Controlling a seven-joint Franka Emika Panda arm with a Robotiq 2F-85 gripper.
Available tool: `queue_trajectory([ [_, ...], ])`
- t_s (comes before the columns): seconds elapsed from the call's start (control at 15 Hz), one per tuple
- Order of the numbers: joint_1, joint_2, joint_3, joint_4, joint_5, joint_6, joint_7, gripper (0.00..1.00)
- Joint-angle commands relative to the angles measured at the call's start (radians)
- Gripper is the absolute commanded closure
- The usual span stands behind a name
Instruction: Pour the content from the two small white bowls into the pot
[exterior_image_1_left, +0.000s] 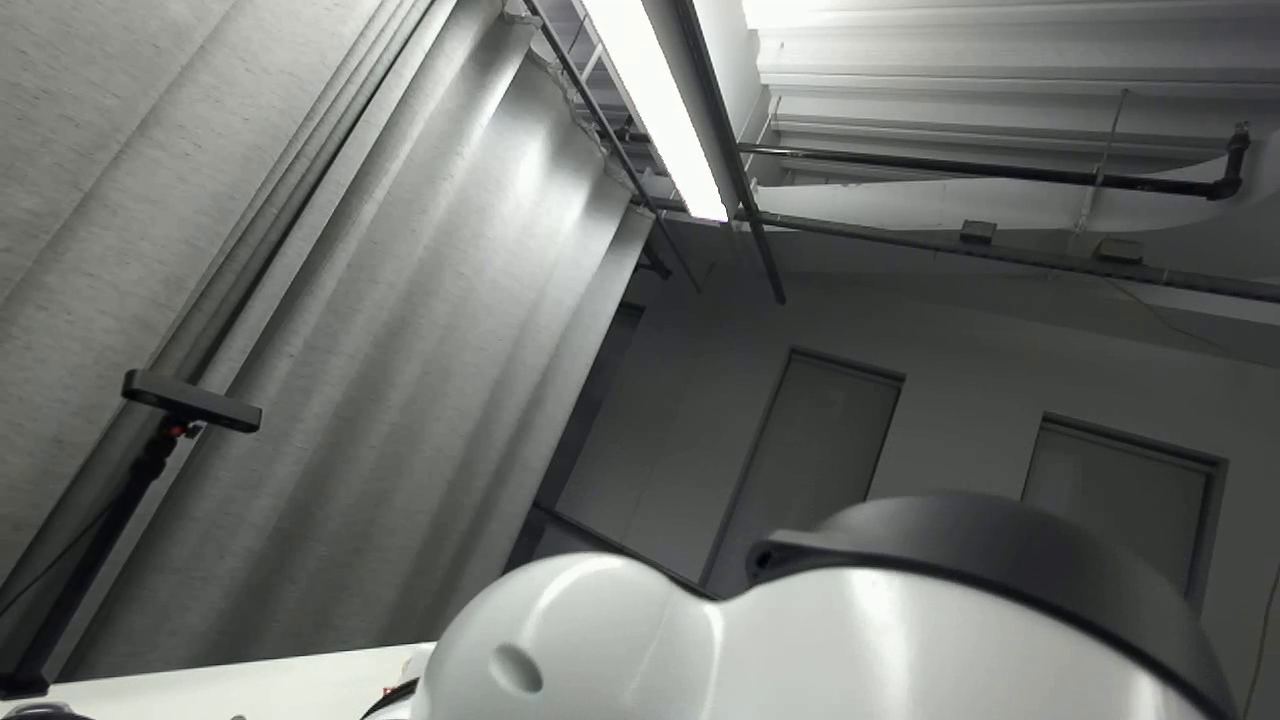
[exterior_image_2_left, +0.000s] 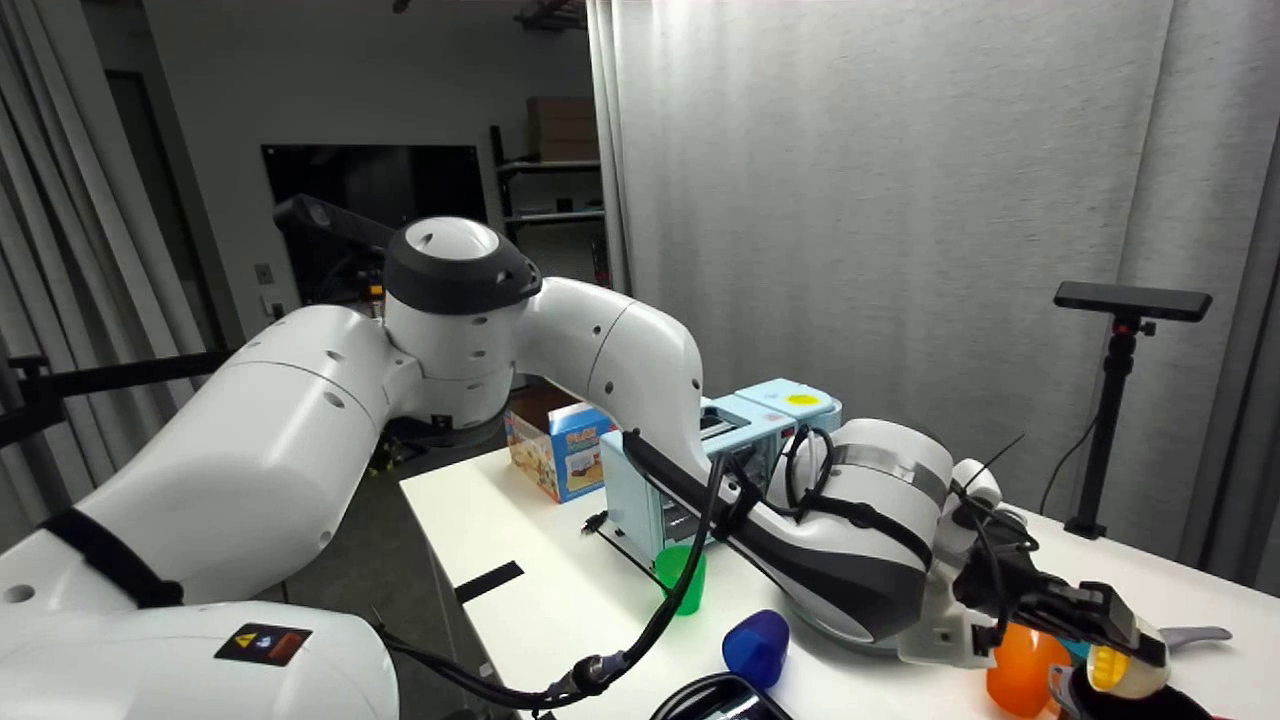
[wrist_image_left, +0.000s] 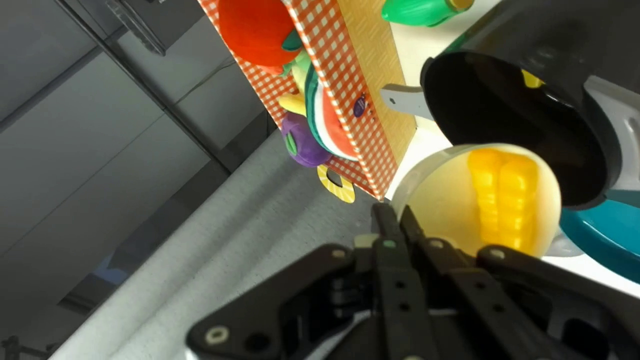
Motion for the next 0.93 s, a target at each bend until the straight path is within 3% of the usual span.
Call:
queue_trajectory([
  [0.0, 0.007, 0.106, -0.03, -0.001, 0.006, 0.012, 0.076, 0.99],
  [0.4, -0.007, 0.203, -0.024, 0.065, 0.023, 0.019, 0.125, 0.99],
  [0.87, -0.114, 0.281, -0.017, 0.252, 0.058, -0.041, 0.114, 0.99],
])
